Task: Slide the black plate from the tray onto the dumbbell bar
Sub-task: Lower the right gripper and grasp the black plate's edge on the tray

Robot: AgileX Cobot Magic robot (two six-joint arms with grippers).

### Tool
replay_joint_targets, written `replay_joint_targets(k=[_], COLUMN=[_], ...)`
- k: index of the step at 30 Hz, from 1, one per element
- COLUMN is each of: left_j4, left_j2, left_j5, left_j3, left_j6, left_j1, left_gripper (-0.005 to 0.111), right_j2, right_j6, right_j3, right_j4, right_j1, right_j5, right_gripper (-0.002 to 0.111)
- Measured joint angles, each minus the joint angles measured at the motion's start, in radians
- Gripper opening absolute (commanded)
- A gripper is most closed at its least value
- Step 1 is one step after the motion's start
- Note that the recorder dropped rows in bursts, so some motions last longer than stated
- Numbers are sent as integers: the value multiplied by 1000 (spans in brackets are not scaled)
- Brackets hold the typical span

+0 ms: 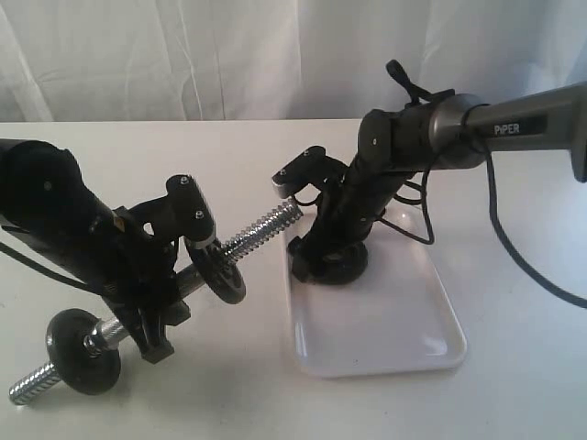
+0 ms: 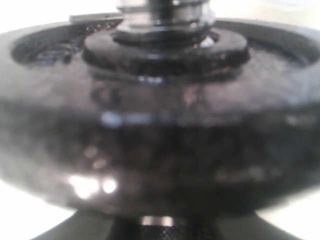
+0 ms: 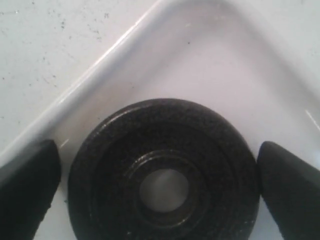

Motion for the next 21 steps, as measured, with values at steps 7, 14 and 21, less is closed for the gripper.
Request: replay_joint_targets(k=[7,14,21], left_j4=[0,0,0], left_j2=[0,0,0], left_j5=[0,0,0], left_j3=[0,0,0], left_j6=[0,-1,-1], left_j1=[0,0,0], left_gripper=[0,0,0], right_j2=[0,0,0], right_j6=[41,43,43], right_j3=[-2,-8,-8], right_j4=[-27,-33,-48], right_j1=[0,0,0], right_j5=[28,71,95], right_gripper=[103,103,103])
